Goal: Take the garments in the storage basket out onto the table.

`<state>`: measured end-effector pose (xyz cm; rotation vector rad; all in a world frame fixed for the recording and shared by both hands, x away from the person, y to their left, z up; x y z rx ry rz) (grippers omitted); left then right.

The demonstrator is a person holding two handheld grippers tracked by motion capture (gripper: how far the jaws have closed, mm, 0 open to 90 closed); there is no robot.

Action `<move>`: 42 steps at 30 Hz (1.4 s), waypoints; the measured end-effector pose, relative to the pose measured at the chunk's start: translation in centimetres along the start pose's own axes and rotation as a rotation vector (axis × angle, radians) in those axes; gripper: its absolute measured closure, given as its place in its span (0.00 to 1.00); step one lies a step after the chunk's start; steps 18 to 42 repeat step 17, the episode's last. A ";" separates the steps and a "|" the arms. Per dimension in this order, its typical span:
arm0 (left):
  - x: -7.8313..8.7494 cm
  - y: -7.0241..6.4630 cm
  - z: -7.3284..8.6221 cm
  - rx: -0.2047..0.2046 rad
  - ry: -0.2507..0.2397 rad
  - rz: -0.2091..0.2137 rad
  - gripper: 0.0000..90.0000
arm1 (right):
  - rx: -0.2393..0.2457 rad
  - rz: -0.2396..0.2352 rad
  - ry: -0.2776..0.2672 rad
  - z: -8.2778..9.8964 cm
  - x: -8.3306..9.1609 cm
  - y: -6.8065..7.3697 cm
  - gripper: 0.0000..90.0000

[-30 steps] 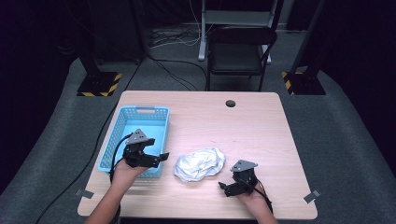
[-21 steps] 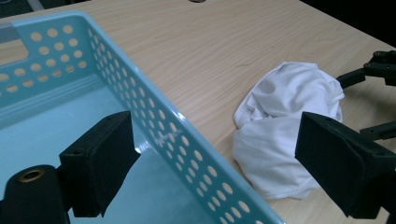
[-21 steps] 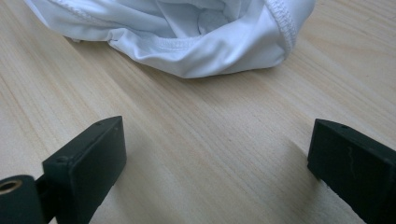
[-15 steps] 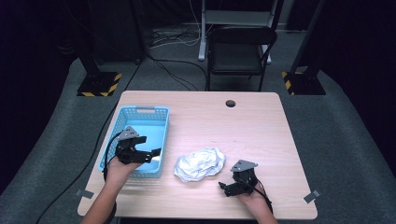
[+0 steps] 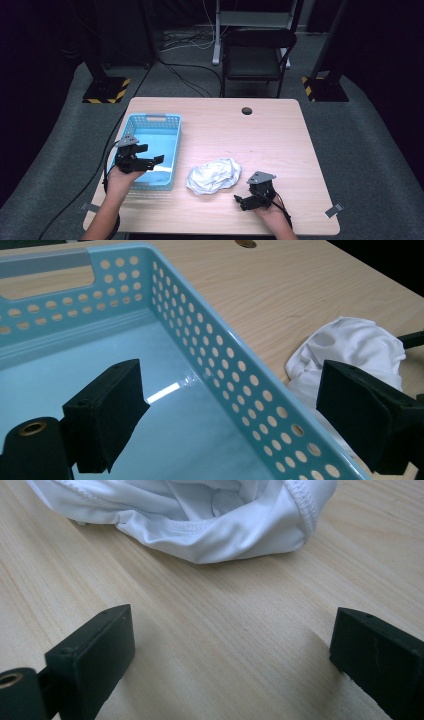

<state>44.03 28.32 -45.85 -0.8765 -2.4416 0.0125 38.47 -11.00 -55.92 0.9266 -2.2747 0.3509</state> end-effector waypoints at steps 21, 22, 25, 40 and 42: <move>1.6 2.4 0.0 0.067 -0.021 -0.060 0.12 | 0.002 -0.003 0.000 0.0 0.0 0.0 0.04; 1.6 2.4 0.0 0.067 -0.021 -0.060 0.12 | 0.002 -0.003 0.000 0.0 0.0 0.0 0.04; 1.6 2.4 0.0 0.067 -0.021 -0.060 0.12 | 0.002 -0.003 0.000 0.0 0.0 0.0 0.04; 1.6 2.4 0.0 0.067 -0.021 -0.060 0.12 | 0.002 -0.003 0.000 0.0 0.0 0.0 0.04; 1.6 2.4 0.0 0.067 -0.021 -0.060 0.12 | 0.002 -0.003 0.000 0.0 0.0 0.0 0.04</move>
Point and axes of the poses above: each handheld gripper's, and its own axes: x roughly backward along the jaws, z roughly out of its underside, y roughly to its left, the point moved 4 cm from there along -x, roughly forward along the jaws, and after that the axes turned 3 degrees about -y, right-handed, at the moved point
